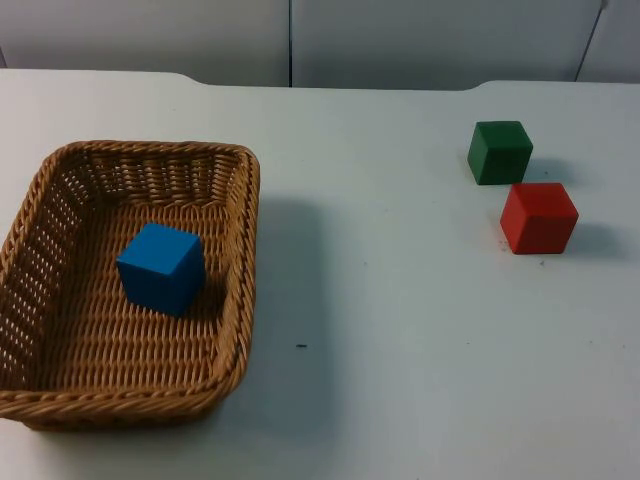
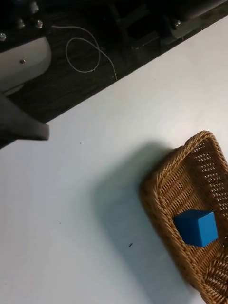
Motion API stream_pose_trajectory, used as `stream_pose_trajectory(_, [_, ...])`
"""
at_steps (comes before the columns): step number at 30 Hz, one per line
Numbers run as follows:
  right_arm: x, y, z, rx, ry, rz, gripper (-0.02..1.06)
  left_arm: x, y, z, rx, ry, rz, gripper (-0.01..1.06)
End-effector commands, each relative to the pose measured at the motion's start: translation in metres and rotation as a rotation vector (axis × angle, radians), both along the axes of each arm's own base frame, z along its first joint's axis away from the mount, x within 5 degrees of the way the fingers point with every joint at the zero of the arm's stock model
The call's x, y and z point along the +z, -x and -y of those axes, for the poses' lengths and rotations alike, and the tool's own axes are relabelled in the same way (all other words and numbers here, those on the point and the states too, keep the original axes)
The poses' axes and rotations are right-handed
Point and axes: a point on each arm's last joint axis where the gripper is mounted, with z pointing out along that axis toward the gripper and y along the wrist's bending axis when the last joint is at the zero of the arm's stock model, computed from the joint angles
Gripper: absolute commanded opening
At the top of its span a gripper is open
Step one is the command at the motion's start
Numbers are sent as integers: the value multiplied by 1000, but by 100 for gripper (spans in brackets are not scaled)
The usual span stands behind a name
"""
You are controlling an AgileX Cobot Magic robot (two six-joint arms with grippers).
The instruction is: Pick up the basket with the left hand and place the blue cube into the basket with the right hand.
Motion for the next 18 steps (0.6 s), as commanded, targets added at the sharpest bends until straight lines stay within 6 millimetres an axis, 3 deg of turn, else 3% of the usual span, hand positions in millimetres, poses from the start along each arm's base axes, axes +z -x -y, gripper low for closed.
stream_pose_trajectory(1, [0, 0, 1, 21, 13, 30, 101, -1, 0, 0, 1, 8, 1, 105])
stream_pose_trajectory(9, [1, 5, 3, 65, -10, 46, 101, -1, 0, 0, 1, 8, 1, 105])
stream_pose_trajectory(18, [9, 28, 38, 57, -228, 170, 101, -1, 0, 0, 1, 8, 1, 105])
